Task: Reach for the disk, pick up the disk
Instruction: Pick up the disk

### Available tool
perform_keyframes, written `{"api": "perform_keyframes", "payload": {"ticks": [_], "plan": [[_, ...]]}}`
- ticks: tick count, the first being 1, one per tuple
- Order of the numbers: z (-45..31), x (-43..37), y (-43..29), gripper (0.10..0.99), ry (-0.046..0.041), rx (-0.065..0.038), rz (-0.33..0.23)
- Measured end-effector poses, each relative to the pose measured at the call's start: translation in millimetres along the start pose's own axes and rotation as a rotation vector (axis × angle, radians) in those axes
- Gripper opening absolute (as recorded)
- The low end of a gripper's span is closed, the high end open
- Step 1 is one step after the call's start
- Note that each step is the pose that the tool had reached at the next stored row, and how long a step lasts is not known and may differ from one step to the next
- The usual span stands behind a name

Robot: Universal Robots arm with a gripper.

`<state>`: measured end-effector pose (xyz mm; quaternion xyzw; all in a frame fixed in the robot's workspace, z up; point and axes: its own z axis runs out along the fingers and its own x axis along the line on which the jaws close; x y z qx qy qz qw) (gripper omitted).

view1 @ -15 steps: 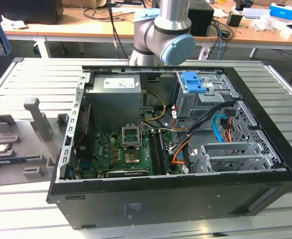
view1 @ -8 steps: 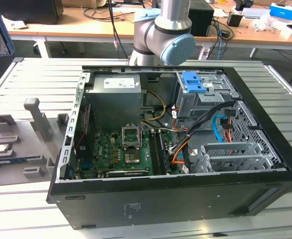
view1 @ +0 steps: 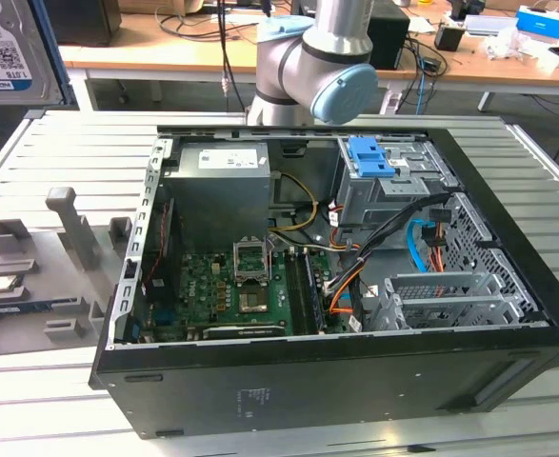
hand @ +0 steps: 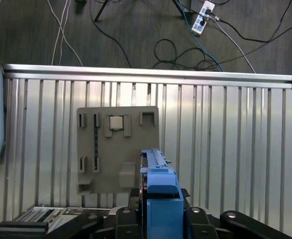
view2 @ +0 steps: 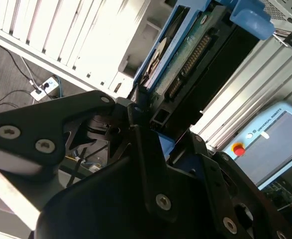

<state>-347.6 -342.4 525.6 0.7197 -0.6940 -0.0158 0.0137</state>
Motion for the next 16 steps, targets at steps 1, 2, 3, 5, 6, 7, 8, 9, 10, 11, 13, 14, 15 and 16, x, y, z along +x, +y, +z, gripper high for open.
{"api": "perform_keyframes", "payload": {"ticks": [1,2,3,5,6,7,8,9,10,11,13,14,15,16], "plan": [[-0.3,0.2,-5.5,0.365,0.0001,0.0,0.0],[-0.4,0.3,-8.9,0.365,0.0,-0.001,0.0],[-0.5,0.4,-12.0,0.365,0.0,-0.001,0.0],[-0.9,0.7,-21.8,0.365,0.0,-0.001,0.0],[-1.2,0.9,-27.6,0.365,0.0,-0.002,0.0],[-1.3,1.0,-31.1,0.365,0.0,-0.002,0.0],[-1.4,1.1,-34.2,0.365,0.0,-0.002,0.0],[-1.5,1.2,-36.6,0.365,-0.0001,-0.002,0.0],[-1.7,1.3,-40.1,0.365,-0.0001,-0.002,0.0],[-1.9,1.5,-45.8,0.365,0.0,-0.002,0.0],[-2.4,1.9,-59.1,0.365,-0.0001,-0.003,0.0],[-2.6,2.0,-61.8,0.365,-0.0001,-0.003,0.0],[-2.8,2.2,-67.0,0.365,-0.0001,-0.003,0.0],[-3.0,2.3,-70.2,0.365,0.0,-0.003,0.0]]}}
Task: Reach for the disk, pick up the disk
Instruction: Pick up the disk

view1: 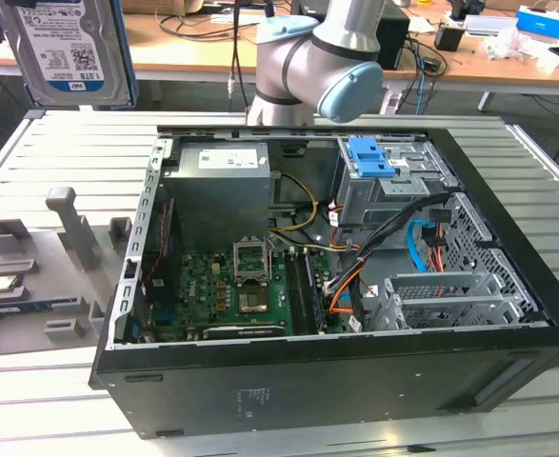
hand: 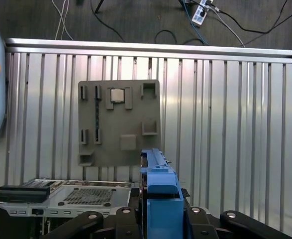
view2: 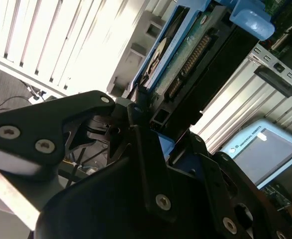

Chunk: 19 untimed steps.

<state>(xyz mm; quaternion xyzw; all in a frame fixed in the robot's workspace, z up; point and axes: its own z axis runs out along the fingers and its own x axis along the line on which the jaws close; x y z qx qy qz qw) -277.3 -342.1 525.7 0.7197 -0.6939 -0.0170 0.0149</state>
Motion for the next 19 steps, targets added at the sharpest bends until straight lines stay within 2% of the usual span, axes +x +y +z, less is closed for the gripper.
{"api": "perform_keyframes", "payload": {"ticks": [4,5,8,9,11,15,18,19], "plan": [[-0.6,0.5,-15.2,0.365,-0.0001,-0.001,0.0],[-1.0,0.7,-22.3,0.365,0.0,-0.001,0.0],[-1.5,1.1,-34.8,0.365,-0.0001,-0.002,0.0],[-1.9,1.3,-42.8,0.365,-0.0001,-0.002,0.0],[-2.3,1.6,-52.3,0.365,-0.0001,-0.003,0.0],[-3.0,2.1,-66.7,0.365,-0.0002,-0.004,0.0],[-3.7,2.6,-83.1,0.365,-0.0002,-0.004,0.0],[-3.9,2.7,-86.2,0.365,-0.0002,-0.005,0.0]]}}
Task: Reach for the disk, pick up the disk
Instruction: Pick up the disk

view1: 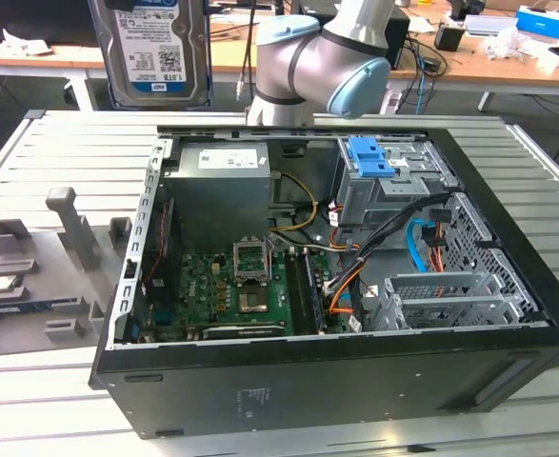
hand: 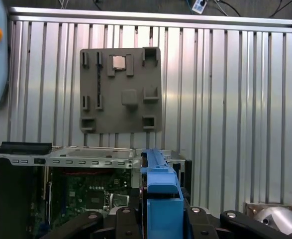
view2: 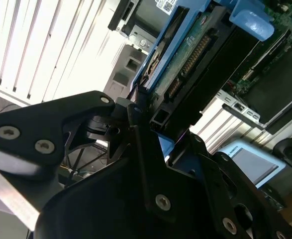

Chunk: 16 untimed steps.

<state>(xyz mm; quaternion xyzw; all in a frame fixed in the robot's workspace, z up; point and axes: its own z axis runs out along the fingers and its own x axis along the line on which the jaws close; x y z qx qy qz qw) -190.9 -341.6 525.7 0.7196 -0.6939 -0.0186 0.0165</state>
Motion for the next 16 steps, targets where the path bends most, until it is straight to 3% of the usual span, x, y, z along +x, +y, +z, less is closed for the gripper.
{"api": "perform_keyframes", "payload": {"ticks": [6,10,12,14,16], "plan": [[-1.1,0.7,-21.8,0.365,-0.0001,-0.001,0.0],[-2.2,1.5,-43.5,0.365,-0.0001,-0.002,0.0],[-3.0,2.0,-59.3,0.365,-0.0001,-0.003,0.0],[-3.5,2.4,-69.8,0.365,-0.0001,-0.004,0.0],[-3.8,2.6,-75.8,0.365,-0.0002,-0.004,0.0]]}}
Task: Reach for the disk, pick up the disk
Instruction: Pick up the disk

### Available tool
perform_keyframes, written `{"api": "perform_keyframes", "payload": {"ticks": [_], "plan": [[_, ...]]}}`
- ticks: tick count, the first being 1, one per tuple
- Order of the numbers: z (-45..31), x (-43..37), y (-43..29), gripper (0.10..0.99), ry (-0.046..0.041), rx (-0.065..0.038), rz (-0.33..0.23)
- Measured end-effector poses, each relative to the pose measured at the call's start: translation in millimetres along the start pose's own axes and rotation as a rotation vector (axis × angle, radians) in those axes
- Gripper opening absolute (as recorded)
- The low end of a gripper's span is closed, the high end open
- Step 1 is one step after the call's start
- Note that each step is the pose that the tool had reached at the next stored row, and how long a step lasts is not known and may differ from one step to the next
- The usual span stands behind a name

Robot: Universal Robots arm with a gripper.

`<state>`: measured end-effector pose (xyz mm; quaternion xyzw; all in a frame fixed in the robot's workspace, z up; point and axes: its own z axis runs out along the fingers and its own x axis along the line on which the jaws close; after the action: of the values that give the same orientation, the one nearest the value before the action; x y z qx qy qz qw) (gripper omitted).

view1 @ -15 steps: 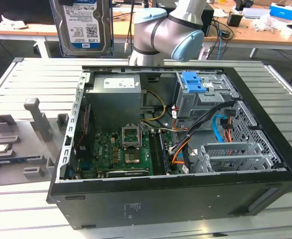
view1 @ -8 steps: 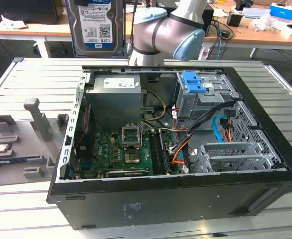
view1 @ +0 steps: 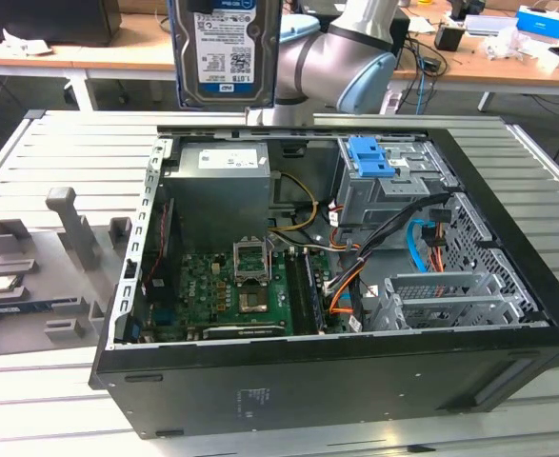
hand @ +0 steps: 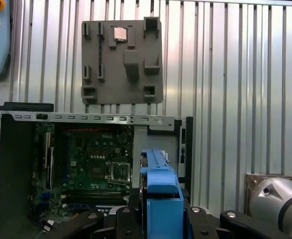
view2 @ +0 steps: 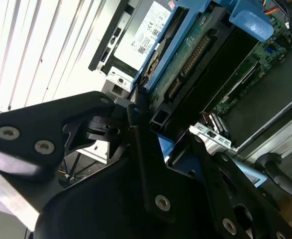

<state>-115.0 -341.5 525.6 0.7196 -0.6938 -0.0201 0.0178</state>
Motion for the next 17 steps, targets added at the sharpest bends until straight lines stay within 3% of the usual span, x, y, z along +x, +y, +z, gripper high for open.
{"api": "perform_keyframes", "payload": {"ticks": [2,5,10,17], "plan": [[-1.7,1.1,-31.6,0.365,0.0,-0.002,0.0],[-2.3,1.4,-41.5,0.365,0.0,-0.002,0.0],[-3.5,2.3,-64.6,0.365,-0.0001,-0.003,0.0],[-4.7,3.1,-88.0,0.365,-0.0001,-0.004,0.0]]}}
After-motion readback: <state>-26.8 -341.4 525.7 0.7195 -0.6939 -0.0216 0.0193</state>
